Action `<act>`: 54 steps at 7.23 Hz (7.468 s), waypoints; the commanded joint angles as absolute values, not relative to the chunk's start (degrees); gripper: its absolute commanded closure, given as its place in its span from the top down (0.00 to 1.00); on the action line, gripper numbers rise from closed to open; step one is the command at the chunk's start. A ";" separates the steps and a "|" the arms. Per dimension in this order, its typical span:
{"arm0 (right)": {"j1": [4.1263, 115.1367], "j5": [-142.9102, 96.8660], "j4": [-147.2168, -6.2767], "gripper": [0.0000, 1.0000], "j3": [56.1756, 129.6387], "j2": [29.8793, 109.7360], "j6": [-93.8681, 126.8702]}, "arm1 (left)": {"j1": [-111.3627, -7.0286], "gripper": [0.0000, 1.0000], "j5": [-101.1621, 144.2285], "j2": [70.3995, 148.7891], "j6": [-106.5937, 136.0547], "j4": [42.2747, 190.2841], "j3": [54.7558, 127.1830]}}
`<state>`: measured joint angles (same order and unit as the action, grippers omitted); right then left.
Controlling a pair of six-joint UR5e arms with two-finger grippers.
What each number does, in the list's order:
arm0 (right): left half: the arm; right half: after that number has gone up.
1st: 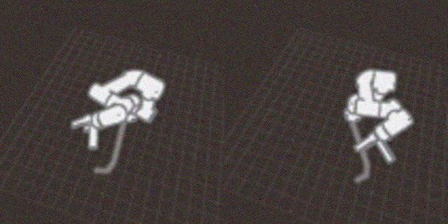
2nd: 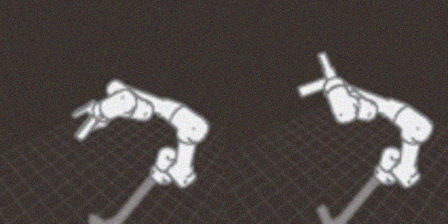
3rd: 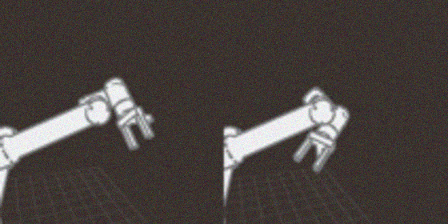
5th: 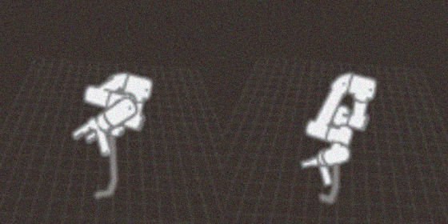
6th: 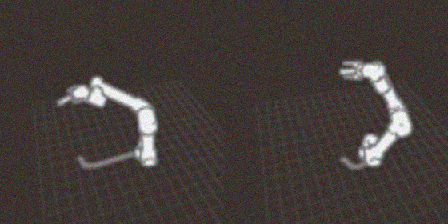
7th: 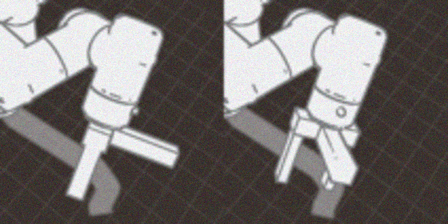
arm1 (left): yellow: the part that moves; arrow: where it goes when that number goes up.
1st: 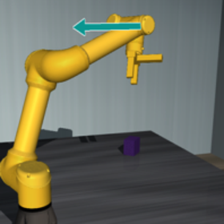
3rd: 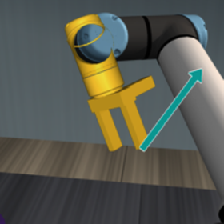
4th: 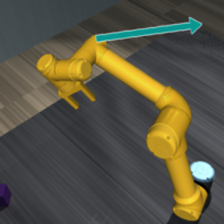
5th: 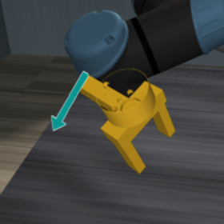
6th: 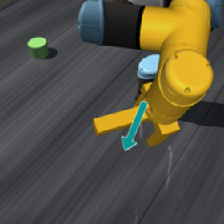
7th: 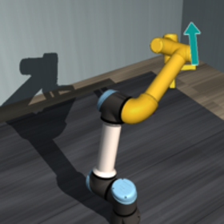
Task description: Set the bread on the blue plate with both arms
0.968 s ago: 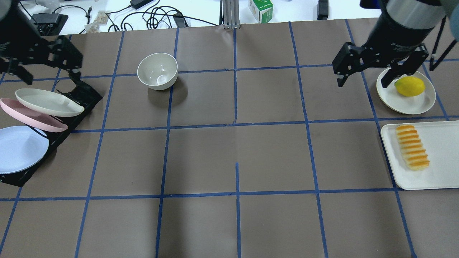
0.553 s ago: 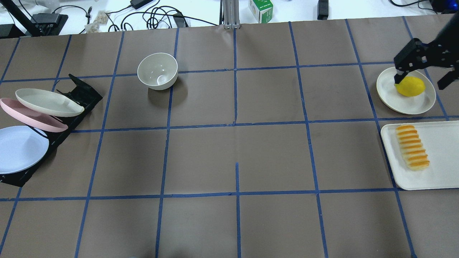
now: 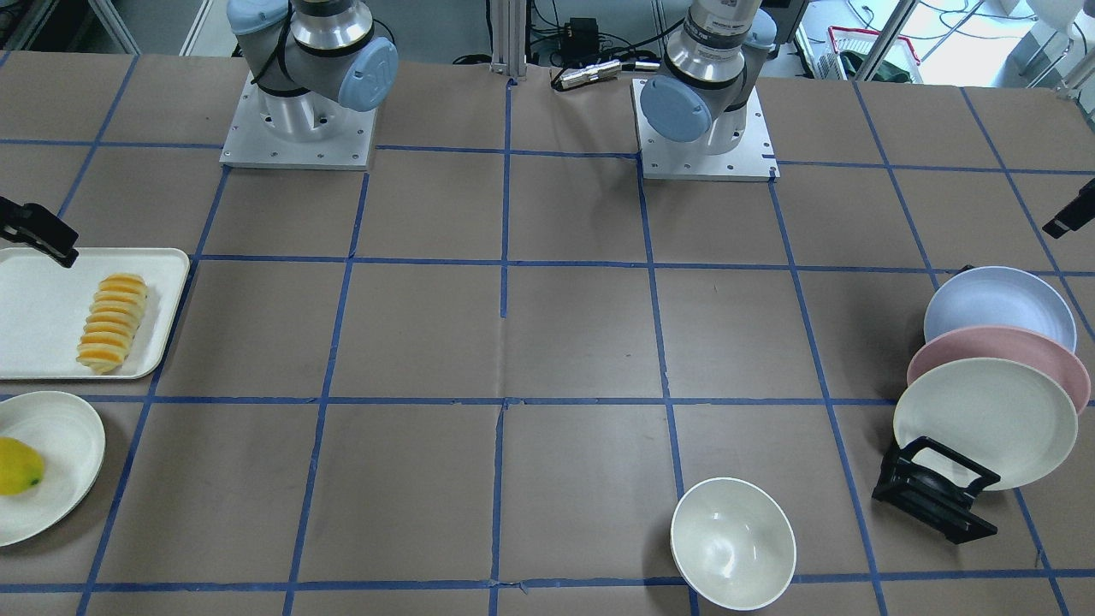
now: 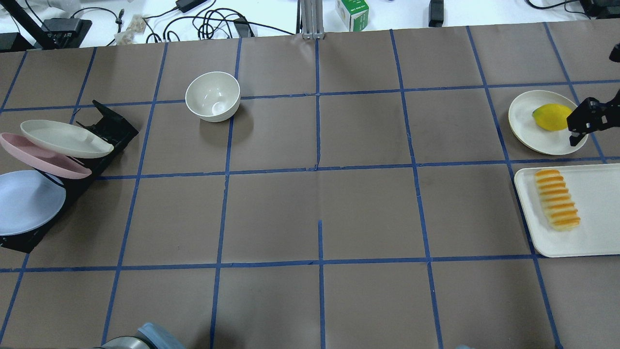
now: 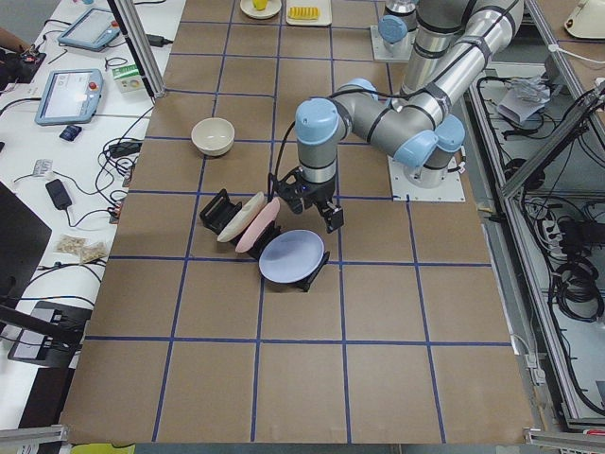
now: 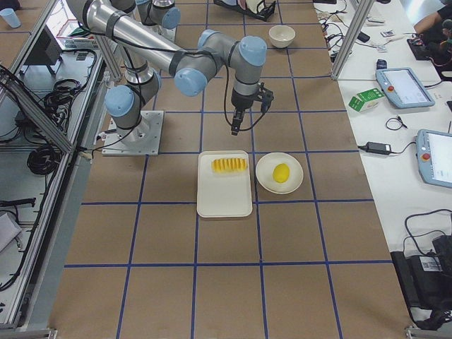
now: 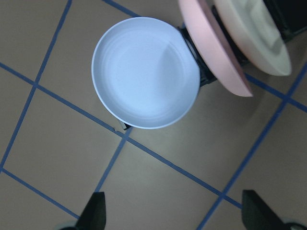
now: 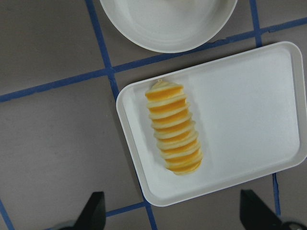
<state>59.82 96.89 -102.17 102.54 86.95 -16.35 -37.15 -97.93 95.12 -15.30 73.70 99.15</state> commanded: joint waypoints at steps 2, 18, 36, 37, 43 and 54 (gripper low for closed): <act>56.52 97.03 -107.11 1.00 105.81 80.26 -21.09 | -34.02 1.00 -96.94 103.68 -16.52 65.40 99.49; 55.81 97.29 -125.33 1.00 114.08 70.22 -30.85 | -35.76 0.05 -93.60 111.71 -16.87 57.22 98.01; 66.07 94.75 -94.15 0.00 92.03 78.92 -22.89 | -76.23 0.00 -78.98 92.01 22.75 90.52 101.32; 69.14 93.53 -93.78 0.00 91.93 79.10 -18.41 | -80.99 0.00 -74.05 93.59 23.02 79.56 104.64; 86.19 88.42 -92.90 0.00 92.02 80.51 3.20 | -98.16 0.00 -69.94 104.24 28.83 35.26 120.14; 110.74 85.08 -119.08 0.00 92.20 63.39 29.10 | -88.07 1.00 -93.15 89.23 -4.26 95.18 86.48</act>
<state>109.46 85.45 -116.37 92.06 65.99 28.89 -89.17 -90.48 92.34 1.94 90.54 88.19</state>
